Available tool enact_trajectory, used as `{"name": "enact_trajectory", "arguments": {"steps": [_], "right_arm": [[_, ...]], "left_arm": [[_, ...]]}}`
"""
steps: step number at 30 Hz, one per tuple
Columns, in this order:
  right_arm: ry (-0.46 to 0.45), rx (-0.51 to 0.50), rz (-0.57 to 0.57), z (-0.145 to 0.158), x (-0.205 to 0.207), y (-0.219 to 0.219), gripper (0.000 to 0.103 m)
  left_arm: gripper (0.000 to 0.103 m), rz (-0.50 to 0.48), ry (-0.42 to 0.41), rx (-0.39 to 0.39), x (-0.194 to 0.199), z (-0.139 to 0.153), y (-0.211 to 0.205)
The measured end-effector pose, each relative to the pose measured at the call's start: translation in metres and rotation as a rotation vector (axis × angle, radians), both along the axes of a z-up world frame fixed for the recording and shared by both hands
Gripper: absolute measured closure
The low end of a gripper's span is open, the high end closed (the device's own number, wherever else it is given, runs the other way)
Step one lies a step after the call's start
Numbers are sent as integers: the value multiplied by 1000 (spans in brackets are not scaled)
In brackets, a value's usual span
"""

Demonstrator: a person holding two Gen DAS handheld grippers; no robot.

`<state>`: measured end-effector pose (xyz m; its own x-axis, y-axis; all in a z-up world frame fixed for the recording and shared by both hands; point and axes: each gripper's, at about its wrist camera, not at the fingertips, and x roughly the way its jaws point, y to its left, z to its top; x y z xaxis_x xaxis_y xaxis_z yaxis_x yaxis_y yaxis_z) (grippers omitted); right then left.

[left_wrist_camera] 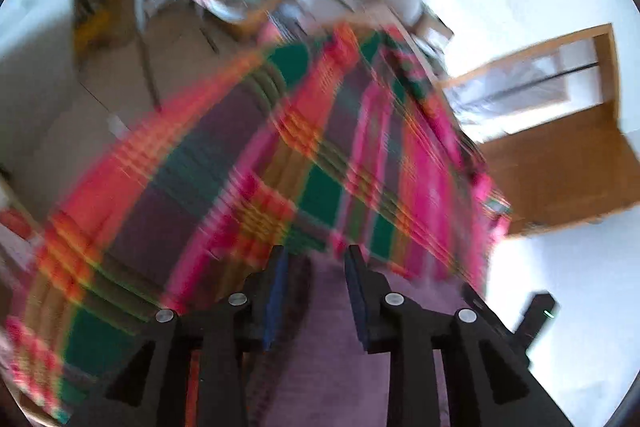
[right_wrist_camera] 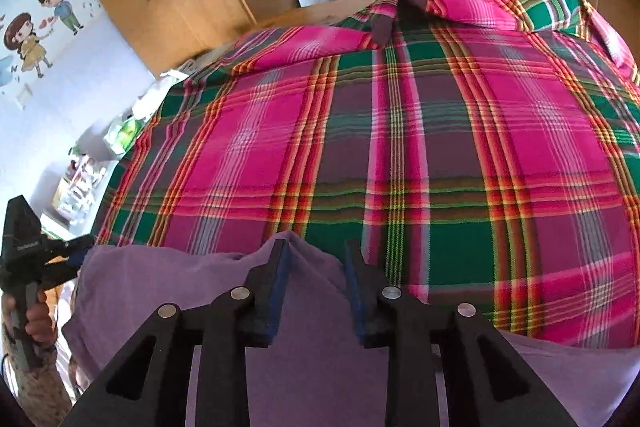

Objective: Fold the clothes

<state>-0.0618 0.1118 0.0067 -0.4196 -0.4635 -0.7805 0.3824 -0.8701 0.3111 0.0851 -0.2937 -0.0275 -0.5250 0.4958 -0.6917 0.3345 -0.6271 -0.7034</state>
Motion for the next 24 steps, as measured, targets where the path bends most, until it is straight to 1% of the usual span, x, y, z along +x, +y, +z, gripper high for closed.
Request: {"name": "enact_trajectory", "arguments": {"steps": [6,11,14,17,19,21,22,23,24], "right_arm": [[-6,13,-15,-2,-1,-3,75],[-18,-1,-29,-4,-3,-1,75],[-22,-9,-43,-6,-3,-1,75],[-20,-4,-46,-5,-3,-1,75],[-18,2,-47,-5,-3,-2,75],[-17,3,-51,-4,-3,-3,75],[-17,3,-55,-4,-3,-3,75],[-17,2,-59,-4,-3,-3,75],[-17,2,-62,-4,-3,-3,75]], "left_arm": [[73,25,-13,140,2,-13,-8],[73,-32,-9,286,10,-17,-3],[73,-41,-8,292,14,-14,1],[73,-58,19,308,14,-8,5],[73,-87,33,313,10,-4,7],[73,-101,25,345,2,-10,7],[76,-96,8,367,-2,-16,7],[82,-86,-12,384,-2,-22,6],[97,-69,-20,382,1,-26,5]]}}
